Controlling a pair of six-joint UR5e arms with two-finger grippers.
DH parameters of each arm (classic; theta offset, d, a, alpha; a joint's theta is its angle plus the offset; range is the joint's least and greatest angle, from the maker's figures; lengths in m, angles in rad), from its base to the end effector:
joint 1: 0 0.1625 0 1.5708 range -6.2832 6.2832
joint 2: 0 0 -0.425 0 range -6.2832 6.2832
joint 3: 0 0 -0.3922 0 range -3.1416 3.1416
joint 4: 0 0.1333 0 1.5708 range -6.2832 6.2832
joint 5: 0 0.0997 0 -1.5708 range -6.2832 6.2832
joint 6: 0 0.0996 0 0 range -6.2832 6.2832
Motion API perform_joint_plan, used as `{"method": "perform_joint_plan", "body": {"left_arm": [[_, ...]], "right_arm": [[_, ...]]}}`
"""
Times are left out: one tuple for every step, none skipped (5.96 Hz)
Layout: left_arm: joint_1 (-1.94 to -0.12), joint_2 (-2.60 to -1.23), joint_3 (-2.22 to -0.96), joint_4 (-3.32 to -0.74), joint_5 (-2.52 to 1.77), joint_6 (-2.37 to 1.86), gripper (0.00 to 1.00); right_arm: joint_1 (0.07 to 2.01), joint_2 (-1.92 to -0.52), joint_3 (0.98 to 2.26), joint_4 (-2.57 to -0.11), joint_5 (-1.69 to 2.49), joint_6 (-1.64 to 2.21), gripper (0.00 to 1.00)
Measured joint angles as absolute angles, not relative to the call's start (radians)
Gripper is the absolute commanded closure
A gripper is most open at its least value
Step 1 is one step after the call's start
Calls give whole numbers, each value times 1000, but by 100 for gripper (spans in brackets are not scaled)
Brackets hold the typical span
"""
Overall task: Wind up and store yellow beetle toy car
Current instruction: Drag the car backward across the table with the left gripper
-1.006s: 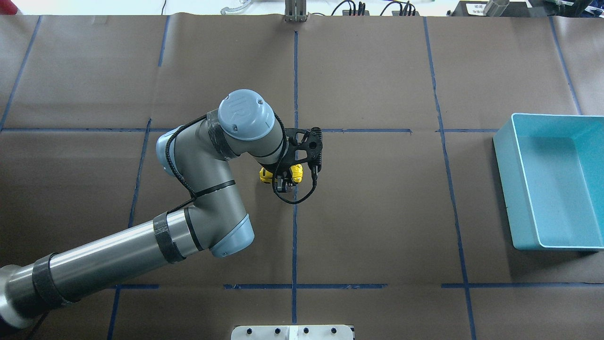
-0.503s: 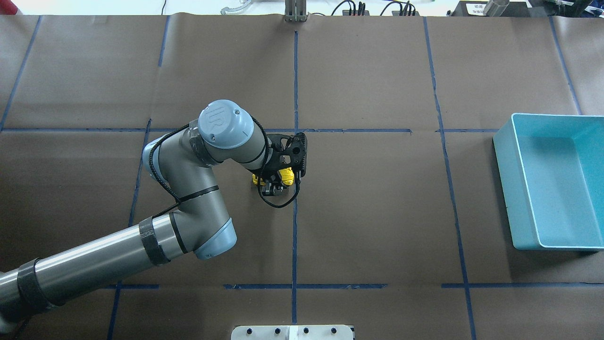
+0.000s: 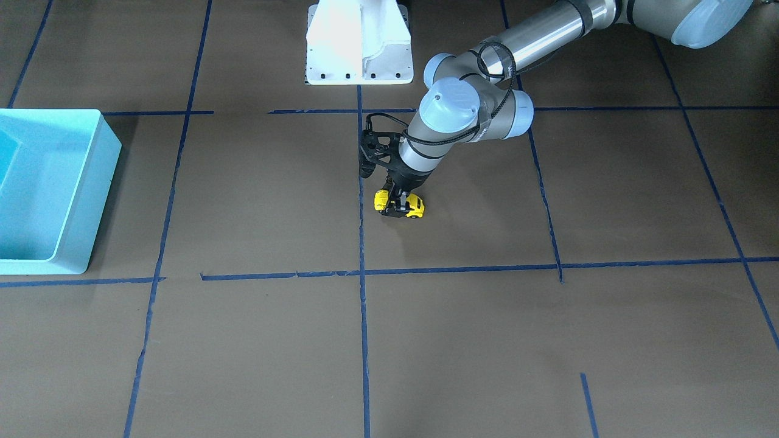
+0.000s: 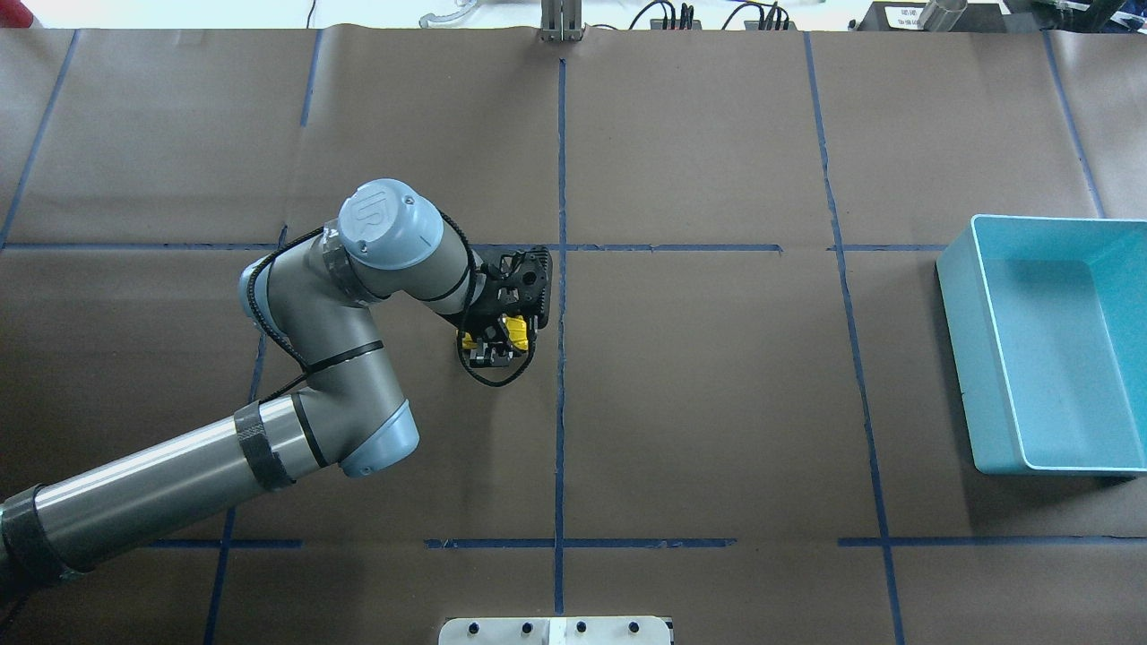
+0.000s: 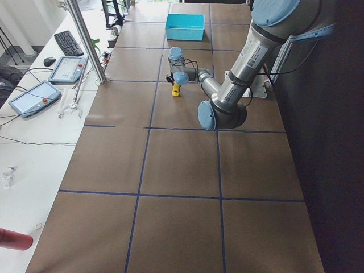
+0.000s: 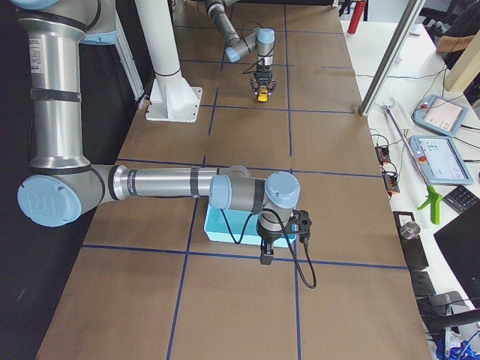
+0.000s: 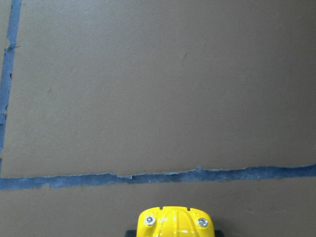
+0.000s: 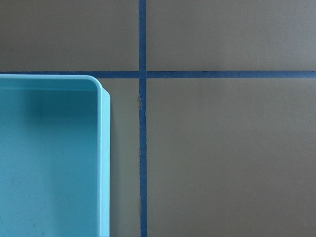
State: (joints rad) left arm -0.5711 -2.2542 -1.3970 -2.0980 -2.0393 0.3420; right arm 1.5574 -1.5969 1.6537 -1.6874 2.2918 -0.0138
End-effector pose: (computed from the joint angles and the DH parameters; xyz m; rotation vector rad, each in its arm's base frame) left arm 0.5731 -0.4732 0.2601 0.9101 0.8064 1.4322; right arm 0.0612 -0.4764 0.6457 -0.0570 -0.7208 -0.0044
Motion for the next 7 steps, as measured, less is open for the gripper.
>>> {"method": "perform_joint_plan", "body": {"left_arm": [[-598,-2212,-1397,-2149,-2074,345,100],[-629,-2170,-1397,-2196,-2117,349,100],[-657,-2125,-1399,-2252,-2162,350,100],[-684,-2071,-1401,-2315,-2205,350,99],[-700,-2013,-1403,-2377,-2231,349,62],[-713,-1957,-1413,-2428,-2244,346,1],[-727,-1905,-1437,-2455,-2250,340,0]], "right_arm": [[1558,-1597,1654,-1687,2292,-14,0],[1557,-1597,1654,-1687,2292,-14,0],[1557,-1597,1654,-1687,2292,-15,0],[1557,-1597,1654,-1687,2292,-14,0],[1557,-1597,1654,-1687,2292,-14,0],[1557,-1597,1654,-1687,2292,-14,0],[1557,-1597,1654,-1687,2292,-13,0]]}}
